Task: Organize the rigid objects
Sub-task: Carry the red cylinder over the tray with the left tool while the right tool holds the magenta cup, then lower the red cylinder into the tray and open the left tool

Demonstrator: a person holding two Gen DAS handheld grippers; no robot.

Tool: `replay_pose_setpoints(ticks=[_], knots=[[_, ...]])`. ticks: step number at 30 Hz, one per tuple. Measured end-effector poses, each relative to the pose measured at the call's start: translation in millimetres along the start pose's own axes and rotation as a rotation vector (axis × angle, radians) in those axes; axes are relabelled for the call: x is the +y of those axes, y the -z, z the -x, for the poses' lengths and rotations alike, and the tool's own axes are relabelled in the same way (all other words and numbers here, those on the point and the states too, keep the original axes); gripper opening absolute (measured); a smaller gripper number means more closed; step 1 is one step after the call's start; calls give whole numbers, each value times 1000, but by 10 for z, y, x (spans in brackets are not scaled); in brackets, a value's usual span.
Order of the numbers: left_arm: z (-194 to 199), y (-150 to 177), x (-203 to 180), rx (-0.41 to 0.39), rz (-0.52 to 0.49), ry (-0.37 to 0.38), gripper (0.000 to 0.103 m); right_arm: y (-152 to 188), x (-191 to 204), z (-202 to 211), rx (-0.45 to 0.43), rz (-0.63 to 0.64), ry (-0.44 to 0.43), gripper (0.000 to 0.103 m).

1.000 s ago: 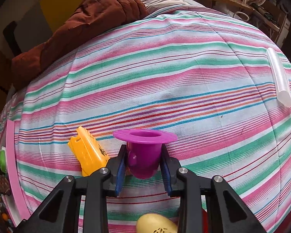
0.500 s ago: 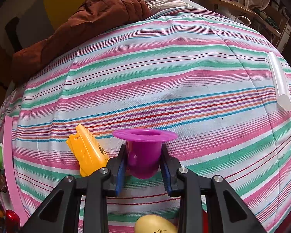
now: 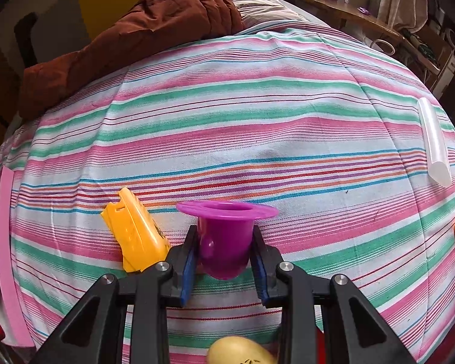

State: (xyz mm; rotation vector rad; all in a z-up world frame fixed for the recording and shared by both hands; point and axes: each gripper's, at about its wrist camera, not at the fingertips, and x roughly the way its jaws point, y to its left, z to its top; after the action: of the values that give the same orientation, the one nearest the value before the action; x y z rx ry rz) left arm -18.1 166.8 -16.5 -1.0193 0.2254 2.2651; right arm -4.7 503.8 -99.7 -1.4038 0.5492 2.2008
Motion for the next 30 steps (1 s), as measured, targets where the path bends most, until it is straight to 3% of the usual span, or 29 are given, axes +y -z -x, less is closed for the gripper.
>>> replay_pose_setpoints(ticks=[11,18,26,30], knots=[[-17,355,1228,79,281,-132,26,-21,39,-35,-9,42,29,31],[-164,360,1503,98,315,-178,26,-31,39,-50,-7,42,29,31],[-297,220,1578,75,268,-232,28,-30,60,-50,-7,47,35,31],[-195,232,1636,41,289,-234,36,-33,64,-56,-8,50,37,31]])
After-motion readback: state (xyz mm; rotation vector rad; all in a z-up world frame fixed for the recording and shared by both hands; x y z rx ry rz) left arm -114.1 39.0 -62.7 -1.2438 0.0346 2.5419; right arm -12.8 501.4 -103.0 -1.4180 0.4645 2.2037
